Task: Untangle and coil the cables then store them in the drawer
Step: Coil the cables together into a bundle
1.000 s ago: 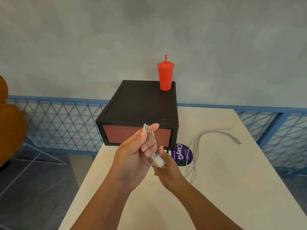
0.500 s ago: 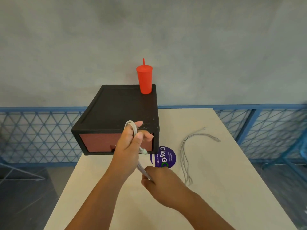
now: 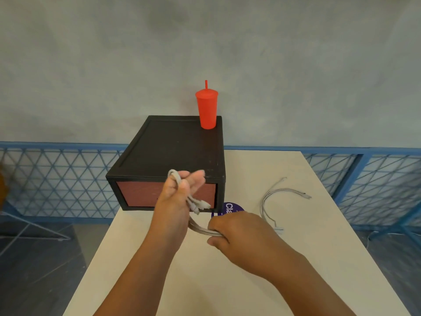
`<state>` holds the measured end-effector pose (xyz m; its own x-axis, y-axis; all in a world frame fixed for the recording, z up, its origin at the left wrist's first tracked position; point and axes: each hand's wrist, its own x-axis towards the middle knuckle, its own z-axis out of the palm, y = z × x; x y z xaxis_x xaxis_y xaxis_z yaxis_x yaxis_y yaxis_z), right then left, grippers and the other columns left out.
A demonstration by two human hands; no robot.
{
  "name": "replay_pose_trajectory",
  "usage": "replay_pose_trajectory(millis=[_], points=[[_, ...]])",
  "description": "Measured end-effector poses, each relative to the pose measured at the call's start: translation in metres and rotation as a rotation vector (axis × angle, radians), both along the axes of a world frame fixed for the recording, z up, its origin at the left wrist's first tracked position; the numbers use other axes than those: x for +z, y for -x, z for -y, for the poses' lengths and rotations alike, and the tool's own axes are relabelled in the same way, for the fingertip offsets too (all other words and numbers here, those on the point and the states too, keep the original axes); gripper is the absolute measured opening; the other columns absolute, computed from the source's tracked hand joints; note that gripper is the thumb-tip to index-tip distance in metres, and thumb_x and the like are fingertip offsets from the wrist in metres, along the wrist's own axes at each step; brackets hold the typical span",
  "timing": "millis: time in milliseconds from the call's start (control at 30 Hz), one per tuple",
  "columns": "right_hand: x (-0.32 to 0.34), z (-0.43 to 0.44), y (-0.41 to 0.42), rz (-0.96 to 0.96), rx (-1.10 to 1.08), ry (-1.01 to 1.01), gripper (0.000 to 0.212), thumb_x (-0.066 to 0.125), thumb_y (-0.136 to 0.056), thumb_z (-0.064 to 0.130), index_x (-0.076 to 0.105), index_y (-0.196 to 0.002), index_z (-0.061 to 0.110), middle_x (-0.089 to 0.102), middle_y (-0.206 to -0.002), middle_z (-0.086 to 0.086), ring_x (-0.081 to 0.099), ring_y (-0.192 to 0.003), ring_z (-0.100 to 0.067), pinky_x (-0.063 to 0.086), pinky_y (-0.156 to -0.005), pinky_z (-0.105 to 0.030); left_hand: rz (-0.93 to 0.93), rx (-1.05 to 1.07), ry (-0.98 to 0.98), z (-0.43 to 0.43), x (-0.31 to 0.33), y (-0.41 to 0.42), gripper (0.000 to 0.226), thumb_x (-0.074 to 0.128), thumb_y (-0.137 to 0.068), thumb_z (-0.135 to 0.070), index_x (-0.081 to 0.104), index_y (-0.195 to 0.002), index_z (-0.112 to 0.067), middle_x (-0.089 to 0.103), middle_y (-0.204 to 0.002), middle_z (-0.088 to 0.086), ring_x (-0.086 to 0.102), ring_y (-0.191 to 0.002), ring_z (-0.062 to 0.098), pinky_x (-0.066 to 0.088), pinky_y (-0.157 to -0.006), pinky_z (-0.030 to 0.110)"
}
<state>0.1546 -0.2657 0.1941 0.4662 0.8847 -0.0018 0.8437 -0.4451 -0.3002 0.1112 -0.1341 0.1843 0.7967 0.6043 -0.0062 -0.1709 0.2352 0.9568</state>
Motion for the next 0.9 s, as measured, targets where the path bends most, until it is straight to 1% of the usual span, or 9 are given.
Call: replay_pose_trajectory(millis=[67, 233, 333, 400, 467, 533, 667, 767, 900], points=[[-0.002, -0.002, 0.004, 0.011, 0.044, 0.063, 0.028, 0.040, -0.096, 0.033, 0.053, -0.111, 0.014, 0.061, -0.112, -0.008, 0.056, -0.104, -0.025, 0.047, -0.088, -0.038, -0.051, 0.045, 0.136, -0.003, 0.006, -0.002, 0.009, 0.046, -0.093, -0.027, 0.054, -0.091, -0.026, 0.068, -0.104, -0.008, 0.067, -0.080, 0.001, 0.048, -0.065, 0.021], [0.003, 0.000, 0.002, 0.038, 0.080, 0.065, 0.029, 0.042, -0.096, 0.032, 0.054, -0.116, 0.016, 0.061, -0.117, -0.005, 0.056, -0.108, -0.024, 0.046, -0.091, -0.038, -0.301, -0.280, -0.391, 0.001, -0.011, 0.004, 0.021, 0.044, -0.096, -0.022, 0.055, -0.080, -0.029, 0.067, -0.097, -0.020, 0.057, -0.079, 0.002, 0.042, -0.071, 0.019], [0.014, 0.004, -0.006, -0.029, 0.038, -0.033, 0.022, 0.053, -0.090, 0.036, 0.060, -0.109, 0.028, 0.065, -0.111, 0.006, 0.058, -0.100, -0.014, 0.046, -0.087, -0.030, -0.322, -0.471, -0.500, 0.001, -0.013, 0.013, 0.014, 0.044, -0.096, -0.018, 0.054, -0.088, -0.012, 0.065, -0.074, -0.004, 0.059, -0.071, 0.008, 0.047, -0.066, 0.023], [0.023, 0.008, -0.011, -0.093, -0.024, -0.127, 0.013, 0.061, -0.083, 0.040, 0.060, -0.093, 0.033, 0.067, -0.095, 0.011, 0.058, -0.086, -0.008, 0.048, -0.079, -0.027, -0.299, -0.533, -0.416, 0.004, -0.010, 0.017, 0.025, 0.044, -0.094, -0.032, 0.059, -0.097, -0.013, 0.061, -0.071, 0.010, 0.059, -0.067, 0.018, 0.048, -0.067, 0.029], [0.027, 0.011, -0.015, -0.161, -0.076, -0.210, 0.015, 0.066, -0.078, 0.040, 0.056, -0.085, 0.033, 0.065, -0.084, 0.011, 0.057, -0.080, -0.008, 0.049, -0.075, -0.028, -0.290, -0.554, -0.376, 0.007, -0.006, 0.019, 0.037, 0.036, -0.091, -0.049, 0.064, -0.080, -0.027, 0.057, -0.060, 0.005, 0.059, -0.065, 0.017, 0.048, -0.065, 0.018], [0.027, 0.013, -0.020, -0.222, -0.095, -0.261, 0.016, 0.068, -0.078, 0.037, 0.052, -0.079, 0.032, 0.060, -0.073, 0.011, 0.056, -0.071, -0.008, 0.049, -0.068, -0.029, -0.252, -0.611, -0.332, 0.010, -0.004, 0.019, 0.049, 0.039, -0.088, -0.061, 0.057, -0.069, -0.020, 0.046, -0.051, 0.001, 0.051, -0.056, 0.017, 0.049, -0.065, 0.015], [0.017, 0.012, -0.031, -0.350, -0.063, -0.444, 0.016, 0.065, -0.077, 0.045, 0.055, -0.068, 0.037, 0.057, -0.067, 0.020, 0.053, -0.064, -0.003, 0.043, -0.057, -0.019, -0.096, -0.759, -0.103, 0.007, -0.001, 0.018, 0.040, 0.064, -0.071, -0.058, 0.056, -0.065, -0.018, 0.033, -0.043, -0.008, 0.026, -0.039, 0.007, 0.044, -0.056, 0.022], [0.009, 0.008, -0.034, -0.403, -0.010, -0.555, 0.045, 0.044, -0.069, 0.077, 0.063, -0.078, 0.037, 0.055, -0.077, 0.023, 0.054, -0.075, -0.003, 0.043, -0.064, -0.018, 0.013, -0.829, 0.144, 0.008, -0.002, 0.018, 0.040, 0.073, -0.067, -0.054, 0.058, -0.065, -0.017, 0.033, -0.039, -0.011, 0.026, -0.033, 0.003, 0.044, -0.051, 0.023], [-0.001, 0.003, -0.029, -0.546, -0.034, -0.698, 0.047, 0.031, -0.068, 0.084, 0.059, -0.064, 0.046, 0.056, -0.068, 0.020, 0.053, -0.066, 0.000, 0.039, -0.060, -0.011, 0.105, -0.852, 0.403, 0.008, -0.008, 0.017, 0.036, 0.075, -0.070, -0.046, 0.060, -0.064, -0.014, 0.040, -0.035, -0.011, 0.034, -0.029, -0.001, 0.047, -0.050, 0.023]])
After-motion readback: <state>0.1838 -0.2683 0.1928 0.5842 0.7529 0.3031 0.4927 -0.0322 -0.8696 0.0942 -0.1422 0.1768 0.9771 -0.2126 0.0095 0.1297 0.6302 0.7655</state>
